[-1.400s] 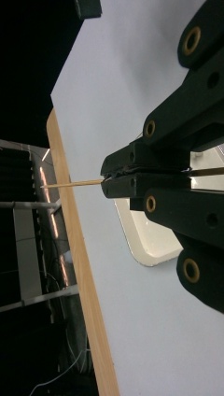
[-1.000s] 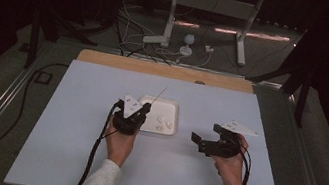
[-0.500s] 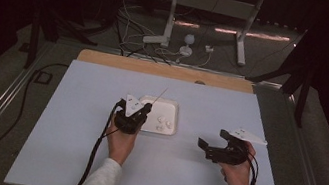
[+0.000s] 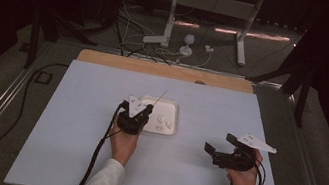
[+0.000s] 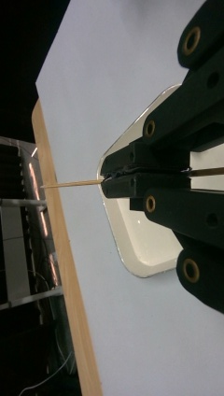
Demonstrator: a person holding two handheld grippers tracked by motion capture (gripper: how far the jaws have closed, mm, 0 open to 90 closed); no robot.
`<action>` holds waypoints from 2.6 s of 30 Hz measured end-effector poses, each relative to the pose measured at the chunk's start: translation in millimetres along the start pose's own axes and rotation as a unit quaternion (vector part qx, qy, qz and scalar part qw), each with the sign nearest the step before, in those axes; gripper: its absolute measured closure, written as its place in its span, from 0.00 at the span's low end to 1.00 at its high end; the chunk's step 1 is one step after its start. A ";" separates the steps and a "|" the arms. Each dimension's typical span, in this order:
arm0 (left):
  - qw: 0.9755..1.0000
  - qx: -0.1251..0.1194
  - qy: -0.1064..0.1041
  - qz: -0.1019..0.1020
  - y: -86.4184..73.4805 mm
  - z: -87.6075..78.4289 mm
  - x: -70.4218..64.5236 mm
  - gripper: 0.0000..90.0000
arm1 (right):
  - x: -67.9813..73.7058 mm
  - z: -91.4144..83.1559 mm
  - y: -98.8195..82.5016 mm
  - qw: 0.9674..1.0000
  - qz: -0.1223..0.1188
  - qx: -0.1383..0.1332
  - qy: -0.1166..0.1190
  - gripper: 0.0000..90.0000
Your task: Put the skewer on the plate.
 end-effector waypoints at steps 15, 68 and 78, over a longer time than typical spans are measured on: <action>0.999 0.040 0.030 -0.014 -18.1 19.7 1.5 0.99 | -0.9 -4.6 -3.4 1.000 0.000 -0.004 0.001 0.00; 0.998 -0.013 -0.063 -0.012 -14.4 -75.8 47.3 0.01 | 8.6 -15.8 -9.9 1.000 -0.007 -0.014 0.011 0.00; 0.998 -0.044 -0.037 -0.011 -27.1 -115.3 66.9 0.01 | 6.4 -20.4 -13.0 1.000 -0.007 -0.021 0.006 0.00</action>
Point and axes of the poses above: each handheld gripper's, and its own axes: z roughly forward along the jaws, y roughly out of its top, x roughly to its left, the point moved 1 cm from there along z, roughly forward along the jaws, and after that the axes turned 5 degrees about -y, right-handed, at the moved point
